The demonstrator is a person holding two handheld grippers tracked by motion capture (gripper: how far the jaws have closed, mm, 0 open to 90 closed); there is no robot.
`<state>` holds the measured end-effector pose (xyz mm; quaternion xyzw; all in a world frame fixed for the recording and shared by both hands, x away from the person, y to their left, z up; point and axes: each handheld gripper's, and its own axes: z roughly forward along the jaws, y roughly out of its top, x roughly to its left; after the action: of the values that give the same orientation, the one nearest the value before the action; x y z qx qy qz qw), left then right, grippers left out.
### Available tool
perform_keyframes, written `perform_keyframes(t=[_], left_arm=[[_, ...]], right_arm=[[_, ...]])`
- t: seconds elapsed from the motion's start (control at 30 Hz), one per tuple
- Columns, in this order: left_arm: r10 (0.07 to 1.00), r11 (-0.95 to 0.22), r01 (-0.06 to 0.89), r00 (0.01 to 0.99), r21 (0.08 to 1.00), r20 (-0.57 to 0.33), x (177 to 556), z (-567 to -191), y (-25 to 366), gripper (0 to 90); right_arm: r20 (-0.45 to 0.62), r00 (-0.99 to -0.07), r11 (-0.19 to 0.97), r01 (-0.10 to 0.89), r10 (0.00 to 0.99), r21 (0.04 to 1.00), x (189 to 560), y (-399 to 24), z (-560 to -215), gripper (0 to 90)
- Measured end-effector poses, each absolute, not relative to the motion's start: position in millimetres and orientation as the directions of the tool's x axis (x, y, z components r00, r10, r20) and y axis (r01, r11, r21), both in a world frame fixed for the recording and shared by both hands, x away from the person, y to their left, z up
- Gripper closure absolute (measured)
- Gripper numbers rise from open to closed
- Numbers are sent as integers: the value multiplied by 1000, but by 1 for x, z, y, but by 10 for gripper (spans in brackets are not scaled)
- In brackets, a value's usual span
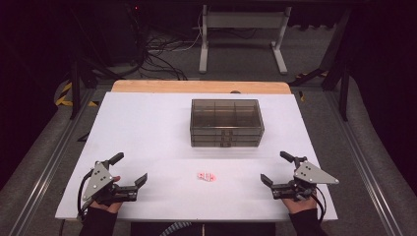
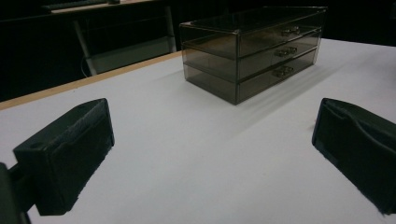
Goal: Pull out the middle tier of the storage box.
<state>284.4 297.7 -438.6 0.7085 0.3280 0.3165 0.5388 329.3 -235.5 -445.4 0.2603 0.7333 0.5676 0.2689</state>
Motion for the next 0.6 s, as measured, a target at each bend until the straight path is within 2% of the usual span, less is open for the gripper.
perform_keyframes(t=[0.17,0.37,0.6], left_arm=[[804,-201,125,588,972,91,285,-439,297,0],[802,-203,132,591,970,87,287,-440,298,0],[800,-215,136,592,967,94,288,-441,296,0]], right_arm=[[-101,-719,221,75,688,973,330,-235,-445,0],[-55,-708,181,104,704,978,335,-236,-444,0],[-53,-716,212,133,696,968,337,-230,-436,1]])
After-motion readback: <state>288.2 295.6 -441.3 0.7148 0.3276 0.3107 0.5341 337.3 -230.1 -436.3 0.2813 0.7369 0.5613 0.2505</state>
